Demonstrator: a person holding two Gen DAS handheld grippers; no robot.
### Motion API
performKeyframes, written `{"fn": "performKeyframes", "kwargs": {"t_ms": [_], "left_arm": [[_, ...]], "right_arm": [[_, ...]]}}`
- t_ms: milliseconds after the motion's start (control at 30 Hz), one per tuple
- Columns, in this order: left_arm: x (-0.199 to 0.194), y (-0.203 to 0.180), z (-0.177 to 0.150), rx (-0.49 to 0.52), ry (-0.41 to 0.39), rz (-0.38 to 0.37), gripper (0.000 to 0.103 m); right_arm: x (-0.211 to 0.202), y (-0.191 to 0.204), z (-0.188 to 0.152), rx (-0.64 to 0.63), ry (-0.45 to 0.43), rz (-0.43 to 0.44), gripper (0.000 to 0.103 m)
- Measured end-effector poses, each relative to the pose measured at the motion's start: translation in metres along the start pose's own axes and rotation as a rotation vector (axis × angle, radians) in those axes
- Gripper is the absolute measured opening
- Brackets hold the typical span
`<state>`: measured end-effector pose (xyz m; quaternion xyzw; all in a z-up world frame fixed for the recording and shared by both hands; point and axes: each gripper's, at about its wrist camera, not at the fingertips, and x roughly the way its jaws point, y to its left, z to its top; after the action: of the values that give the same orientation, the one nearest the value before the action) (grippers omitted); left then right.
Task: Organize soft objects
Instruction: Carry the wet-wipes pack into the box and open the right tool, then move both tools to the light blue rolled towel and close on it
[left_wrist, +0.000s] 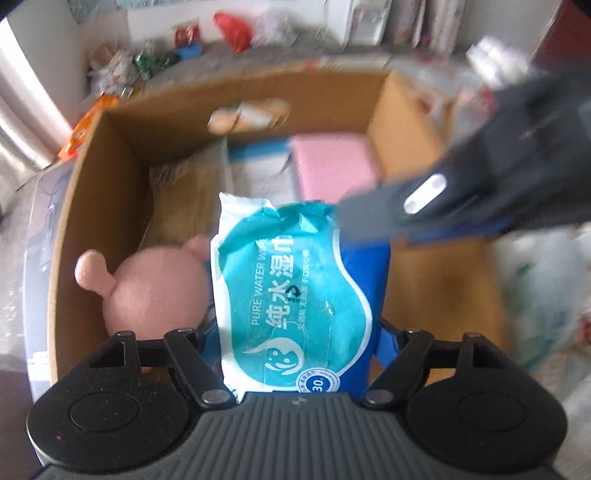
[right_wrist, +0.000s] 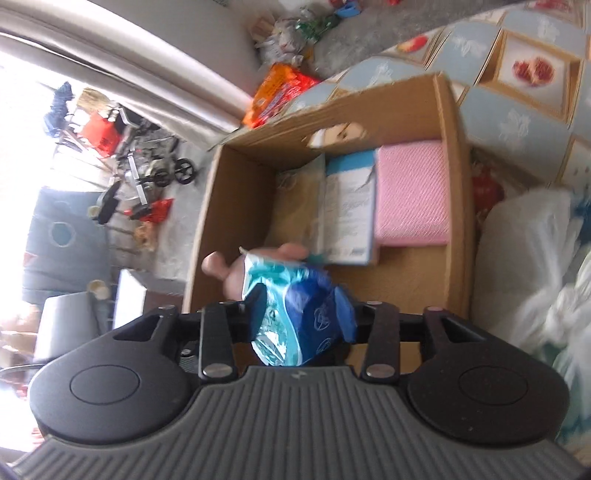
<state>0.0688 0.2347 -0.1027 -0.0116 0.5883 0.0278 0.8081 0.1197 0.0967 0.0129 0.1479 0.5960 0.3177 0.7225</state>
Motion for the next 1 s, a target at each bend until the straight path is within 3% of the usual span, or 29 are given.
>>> {"fn": "performKeyframes", "kwargs": {"t_ms": [100,200,467,700,1000], "left_arm": [[0.017,0.003,-0.008,0.011,0.042,0.032,0.076],[0.015,0.006,-0.014,-0.004,0.024,0.000,0.078],[0.012,-0.001,-0.011,0.005,0.032,0.032,0.079],[-0.017,-0.006,-0.006,0.003,-0.022,0.027,0.089],[-0.058,-0.023,0.011,-0.059,-0.111,0.049,0.089]], "right_arm": [[-0.003,-0.009,0.003,0.022,-0.025,-0.009,0.043],[-0.010,-0.018,0.000,0.034,-0.047,-0.010,0.043],[-0.024,-0.032,-0.015,0.090,-0.095,0.010,0.044],[-0.057,-0.057,-0.033,0.168,-0.207,0.036,0.066],[-0.121,-0.111,-0.053,0.240,-0.348,0.003,0.074]]}}
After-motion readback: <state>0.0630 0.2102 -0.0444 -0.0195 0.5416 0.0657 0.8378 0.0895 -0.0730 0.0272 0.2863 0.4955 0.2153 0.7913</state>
